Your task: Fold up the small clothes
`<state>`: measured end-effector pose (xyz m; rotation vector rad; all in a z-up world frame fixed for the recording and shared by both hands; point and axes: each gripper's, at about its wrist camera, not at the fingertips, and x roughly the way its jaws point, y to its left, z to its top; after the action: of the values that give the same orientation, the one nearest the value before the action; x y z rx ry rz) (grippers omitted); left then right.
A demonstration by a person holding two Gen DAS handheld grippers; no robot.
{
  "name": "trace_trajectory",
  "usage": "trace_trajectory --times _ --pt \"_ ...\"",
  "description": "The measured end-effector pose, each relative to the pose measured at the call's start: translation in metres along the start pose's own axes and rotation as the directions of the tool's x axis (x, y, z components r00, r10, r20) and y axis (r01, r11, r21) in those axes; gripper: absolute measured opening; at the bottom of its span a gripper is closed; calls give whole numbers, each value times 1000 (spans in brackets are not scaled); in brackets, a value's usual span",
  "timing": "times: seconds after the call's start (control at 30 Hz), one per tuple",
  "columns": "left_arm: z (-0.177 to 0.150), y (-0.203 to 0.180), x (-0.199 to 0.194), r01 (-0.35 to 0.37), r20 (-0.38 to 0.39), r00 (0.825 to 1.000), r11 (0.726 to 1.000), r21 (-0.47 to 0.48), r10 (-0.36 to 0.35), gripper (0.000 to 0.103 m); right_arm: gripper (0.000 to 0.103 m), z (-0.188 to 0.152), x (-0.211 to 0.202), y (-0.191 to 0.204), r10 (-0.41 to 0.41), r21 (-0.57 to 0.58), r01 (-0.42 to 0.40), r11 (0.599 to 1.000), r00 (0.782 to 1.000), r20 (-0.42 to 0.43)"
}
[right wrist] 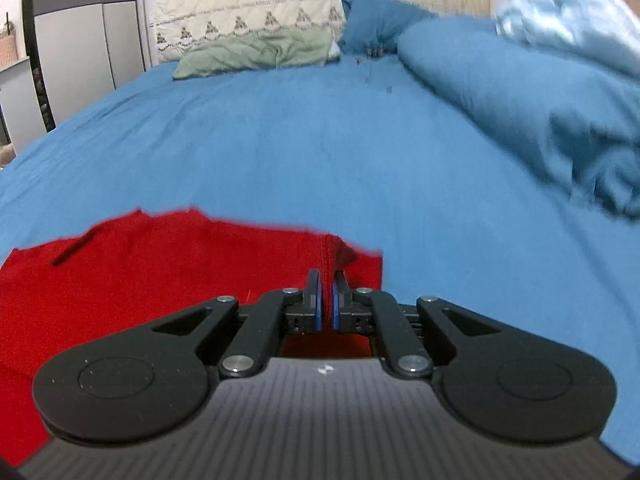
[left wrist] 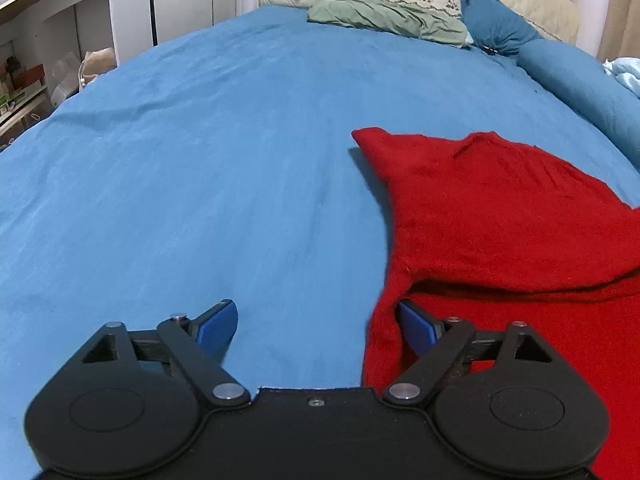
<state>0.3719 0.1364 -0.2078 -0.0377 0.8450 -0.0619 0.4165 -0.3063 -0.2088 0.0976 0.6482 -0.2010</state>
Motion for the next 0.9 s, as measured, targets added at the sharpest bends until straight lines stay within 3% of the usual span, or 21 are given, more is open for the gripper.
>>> trace_trajectory --times 0.13,0.17,0.2,0.27,0.33,0.43,0.63,0.77,0.9 --pt "5 -6 -15 8 33 999 1000 15 -9 87 31 -29 1 -12 13 -8 -13 1000 999 -42" --pt "9 -12 -22 28 62 998 999 24 -29 87 49 -34 -4 -15 8 -9 -9 1000 999 -44" --pt "13 -19 -28 50 90 995 998 39 -53 88 75 -37 -9 -18 4 -6 -4 1000 1000 -30" --pt "22 -37 -37 98 139 984 991 94 -111 89 100 -43 -26 -20 19 -14 -19 1000 999 50" --pt "31 -59 -35 123 146 978 978 167 -148 91 103 -41 -36 -16 84 -35 -81 996 990 117" --pt "40 -83 -15 170 122 972 960 224 -200 91 103 -35 -26 -3 192 -79 -186 979 979 74" --pt "23 -84 37 225 4 973 956 187 -230 88 103 -57 15 1 198 -54 -200 978 979 -40" --pt "17 -81 24 225 19 972 949 219 -235 87 103 -60 3 -6 224 -71 -225 972 974 -19" --pt "44 -77 13 224 98 962 942 250 -255 88 103 -46 -9 -9 271 -79 -268 960 962 28"
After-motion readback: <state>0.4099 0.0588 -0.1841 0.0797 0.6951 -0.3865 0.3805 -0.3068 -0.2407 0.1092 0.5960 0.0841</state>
